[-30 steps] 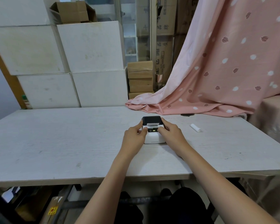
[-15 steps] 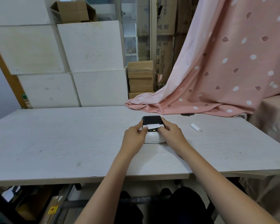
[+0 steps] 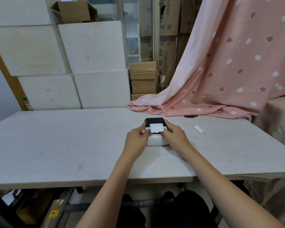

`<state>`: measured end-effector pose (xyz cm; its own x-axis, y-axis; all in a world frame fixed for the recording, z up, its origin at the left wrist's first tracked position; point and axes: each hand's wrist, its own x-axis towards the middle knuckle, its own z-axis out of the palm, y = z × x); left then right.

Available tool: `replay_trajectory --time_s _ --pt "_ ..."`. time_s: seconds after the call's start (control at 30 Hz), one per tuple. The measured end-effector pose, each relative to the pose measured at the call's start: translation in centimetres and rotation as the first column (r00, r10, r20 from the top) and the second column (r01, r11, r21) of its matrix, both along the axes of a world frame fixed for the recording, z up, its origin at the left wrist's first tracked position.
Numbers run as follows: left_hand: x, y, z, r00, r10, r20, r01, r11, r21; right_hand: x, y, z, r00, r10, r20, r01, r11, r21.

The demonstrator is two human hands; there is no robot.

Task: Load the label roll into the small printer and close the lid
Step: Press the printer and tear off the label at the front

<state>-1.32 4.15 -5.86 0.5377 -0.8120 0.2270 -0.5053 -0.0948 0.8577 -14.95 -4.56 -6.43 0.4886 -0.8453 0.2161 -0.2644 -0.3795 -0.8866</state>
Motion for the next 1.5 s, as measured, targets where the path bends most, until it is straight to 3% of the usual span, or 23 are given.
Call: replay_trajectory --time_s 1.5 --pt "0.42 -0.14 -0.34 1.000 -0.004 -0.015 0.004 1.000 0.025 0.08 -0.15 -0.03 1.000 -0.007 -0.004 0.007 1.000 0.009"
